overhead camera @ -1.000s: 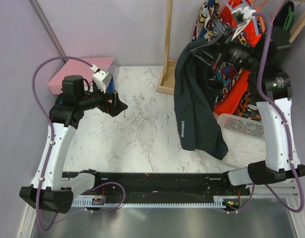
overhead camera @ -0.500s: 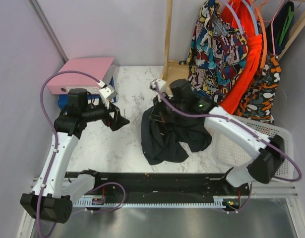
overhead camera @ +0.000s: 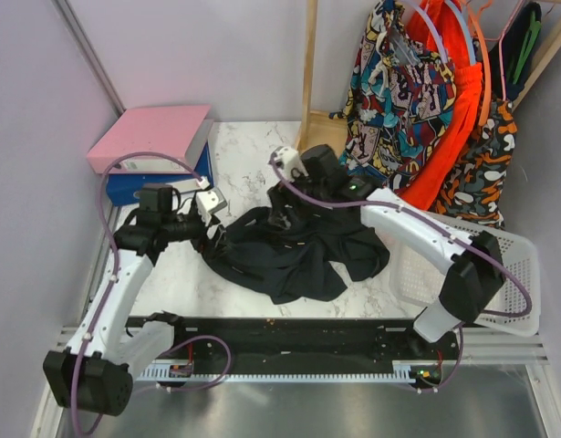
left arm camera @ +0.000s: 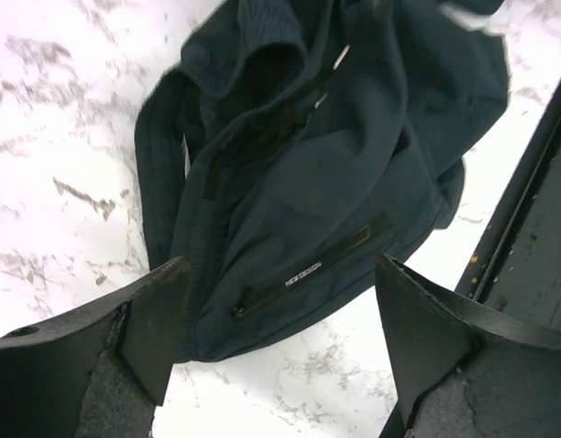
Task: Place the shorts on the hanger
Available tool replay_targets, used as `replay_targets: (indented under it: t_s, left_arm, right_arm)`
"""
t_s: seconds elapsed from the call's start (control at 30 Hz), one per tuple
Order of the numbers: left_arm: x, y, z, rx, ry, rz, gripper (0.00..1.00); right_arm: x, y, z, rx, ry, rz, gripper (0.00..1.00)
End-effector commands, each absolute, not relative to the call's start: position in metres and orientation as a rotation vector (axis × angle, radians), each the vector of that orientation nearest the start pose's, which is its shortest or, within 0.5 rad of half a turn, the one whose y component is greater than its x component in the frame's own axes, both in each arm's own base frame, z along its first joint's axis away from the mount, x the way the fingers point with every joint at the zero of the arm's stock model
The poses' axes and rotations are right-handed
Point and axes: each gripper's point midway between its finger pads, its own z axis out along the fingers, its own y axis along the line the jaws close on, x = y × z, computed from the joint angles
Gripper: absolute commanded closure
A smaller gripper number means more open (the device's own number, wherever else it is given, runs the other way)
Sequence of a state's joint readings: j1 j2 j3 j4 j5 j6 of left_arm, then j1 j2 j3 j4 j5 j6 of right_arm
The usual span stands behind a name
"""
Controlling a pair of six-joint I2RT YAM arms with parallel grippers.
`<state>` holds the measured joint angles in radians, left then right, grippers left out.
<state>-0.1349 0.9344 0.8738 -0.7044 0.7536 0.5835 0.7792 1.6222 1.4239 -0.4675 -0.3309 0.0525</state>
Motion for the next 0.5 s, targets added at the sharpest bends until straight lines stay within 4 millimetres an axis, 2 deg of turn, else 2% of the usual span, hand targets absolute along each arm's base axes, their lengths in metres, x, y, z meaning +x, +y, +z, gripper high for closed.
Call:
replay_targets:
  t_s: [0.0,0.03,0.07,0.13,0.17,0.2,0.23,0.3,0.33,0.4,0.43,0.47]
  left_arm:
    - [0.258,-0.116,0.157,1.111,2.003,-0.495,0.15]
    - [0.264,-0.113,0.154,1.095,2.032,-0.479,0.16]
    - [0.269,-0.11,0.14,1.063,2.102,-0.487,0.16]
    - [0.283,-0.098,0.13,0.993,2.196,-0.422,0.18]
    - [0.284,-0.095,0.125,0.986,2.232,-0.424,0.18]
    - [0.285,-0.089,0.112,0.973,2.302,-0.418,0.18]
    - [0.283,-0.086,0.109,0.96,2.335,-0.418,0.19]
    - [0.282,-0.077,0.096,0.923,2.414,-0.4,0.19]
    - [0.281,-0.074,0.091,0.909,2.443,-0.393,0.19]
    - [0.279,-0.064,0.08,0.875,2.504,-0.359,0.19]
    - [0.278,-0.062,0.072,0.853,2.537,-0.356,0.19]
    - [0.28,-0.059,0.069,0.838,2.555,-0.344,0.19]
  right_arm:
    - [0.304,0.305,0.187,-0.964,2.15,0.584,0.23]
    - [0.306,0.301,0.176,-0.964,2.187,0.562,0.24]
    - [0.306,0.302,0.171,-0.968,2.201,0.564,0.24]
    - [0.309,0.306,0.156,-1.006,2.209,0.562,0.24]
    - [0.313,0.309,0.153,-1.022,2.2,0.555,0.23]
    - [0.319,0.31,0.147,-1.042,2.197,0.534,0.21]
    - [0.324,0.311,0.132,-1.077,2.214,0.517,0.2]
    - [0.336,0.316,0.128,-1.165,2.165,0.501,0.18]
    - [0.338,0.315,0.112,-1.198,2.197,0.498,0.18]
    - [0.342,0.323,0.11,-1.263,2.169,0.514,0.18]
    - [0.34,0.323,0.097,-1.285,2.205,0.523,0.18]
    - [0.344,0.328,0.1,-1.293,2.192,0.532,0.19]
